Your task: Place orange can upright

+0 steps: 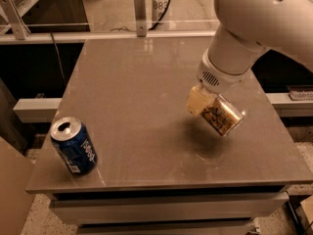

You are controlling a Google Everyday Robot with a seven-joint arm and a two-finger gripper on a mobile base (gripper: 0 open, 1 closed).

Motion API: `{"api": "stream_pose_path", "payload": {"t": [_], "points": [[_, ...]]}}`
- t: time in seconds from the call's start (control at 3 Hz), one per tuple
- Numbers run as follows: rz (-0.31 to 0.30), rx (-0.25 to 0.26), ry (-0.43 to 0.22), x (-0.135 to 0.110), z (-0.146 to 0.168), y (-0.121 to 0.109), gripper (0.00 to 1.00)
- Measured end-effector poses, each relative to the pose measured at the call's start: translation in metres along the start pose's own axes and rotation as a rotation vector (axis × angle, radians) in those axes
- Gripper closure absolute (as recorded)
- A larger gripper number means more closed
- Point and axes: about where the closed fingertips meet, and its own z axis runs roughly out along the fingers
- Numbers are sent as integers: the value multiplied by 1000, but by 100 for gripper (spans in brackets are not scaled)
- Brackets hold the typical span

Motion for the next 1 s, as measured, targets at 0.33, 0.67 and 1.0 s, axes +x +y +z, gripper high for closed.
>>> {"api": "stream_pose_path", "payload": {"t": [0.33, 0.67, 1.0], "points": [[-49, 17, 41, -2, -2, 7, 100], [-125, 77, 132, -4, -4, 18, 100], [-225, 139, 211, -4, -4, 23, 100]]}}
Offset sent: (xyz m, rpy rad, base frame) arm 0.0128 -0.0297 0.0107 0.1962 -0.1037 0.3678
